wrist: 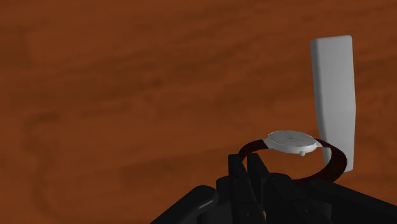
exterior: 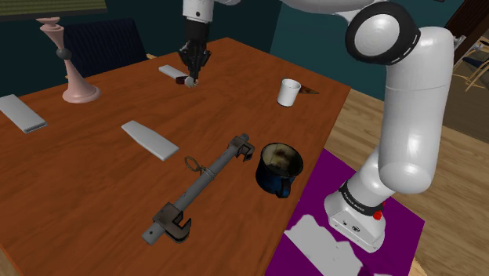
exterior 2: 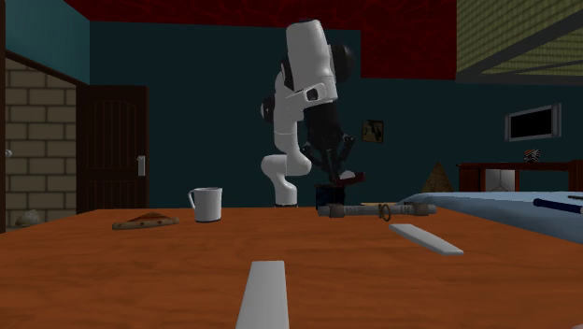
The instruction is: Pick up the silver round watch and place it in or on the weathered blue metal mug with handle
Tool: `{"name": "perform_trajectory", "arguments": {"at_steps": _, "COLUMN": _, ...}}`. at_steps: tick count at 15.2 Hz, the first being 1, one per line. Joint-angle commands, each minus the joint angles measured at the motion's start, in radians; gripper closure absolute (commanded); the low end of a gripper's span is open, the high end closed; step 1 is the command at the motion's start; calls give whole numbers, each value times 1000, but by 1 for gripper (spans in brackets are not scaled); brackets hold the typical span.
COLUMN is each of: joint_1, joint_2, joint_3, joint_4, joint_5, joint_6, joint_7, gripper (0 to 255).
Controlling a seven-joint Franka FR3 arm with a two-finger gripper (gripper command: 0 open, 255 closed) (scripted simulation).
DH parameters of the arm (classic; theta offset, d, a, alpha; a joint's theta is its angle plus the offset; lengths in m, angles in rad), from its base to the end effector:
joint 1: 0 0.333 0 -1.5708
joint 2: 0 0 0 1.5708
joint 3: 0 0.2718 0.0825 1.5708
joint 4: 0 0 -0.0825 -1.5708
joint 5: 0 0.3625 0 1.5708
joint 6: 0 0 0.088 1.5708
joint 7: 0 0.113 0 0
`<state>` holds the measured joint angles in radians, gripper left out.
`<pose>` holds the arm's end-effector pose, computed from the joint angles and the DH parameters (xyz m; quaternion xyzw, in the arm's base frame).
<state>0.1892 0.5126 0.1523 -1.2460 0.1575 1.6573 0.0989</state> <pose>0.6161 0.2157 0.4269 -0.9870 -0.1018 0.0713 0.1023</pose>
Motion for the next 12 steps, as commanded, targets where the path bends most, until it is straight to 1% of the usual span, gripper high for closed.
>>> {"name": "perform_trajectory", "arguments": {"at_steps": 1, "joint_1": 0, "joint_2": 3, "joint_3": 0, "joint_4": 31, "joint_5": -1, "joint_6": -28, "joint_7": 4, "gripper": 255}}
{"name": "perform_trajectory", "arguments": {"at_steps": 7, "joint_1": 2, "joint_2": 17, "joint_3": 1, "joint_4": 131, "joint_5": -3, "joint_6": -112, "joint_7": 20, "gripper": 255}}
{"name": "perform_trajectory", "arguments": {"at_steps": 9, "joint_1": -6, "joint_2": -100, "joint_3": 5, "joint_4": -49, "joint_5": 11, "joint_6": -50, "joint_7": 11, "gripper": 255}}
{"name": "perform_trajectory", "arguments": {"at_steps": 12, "joint_1": -13, "joint_2": -249, "joint_3": 10, "joint_4": -261, "joint_5": 33, "joint_6": 14, "joint_7": 2, "gripper": 255}}
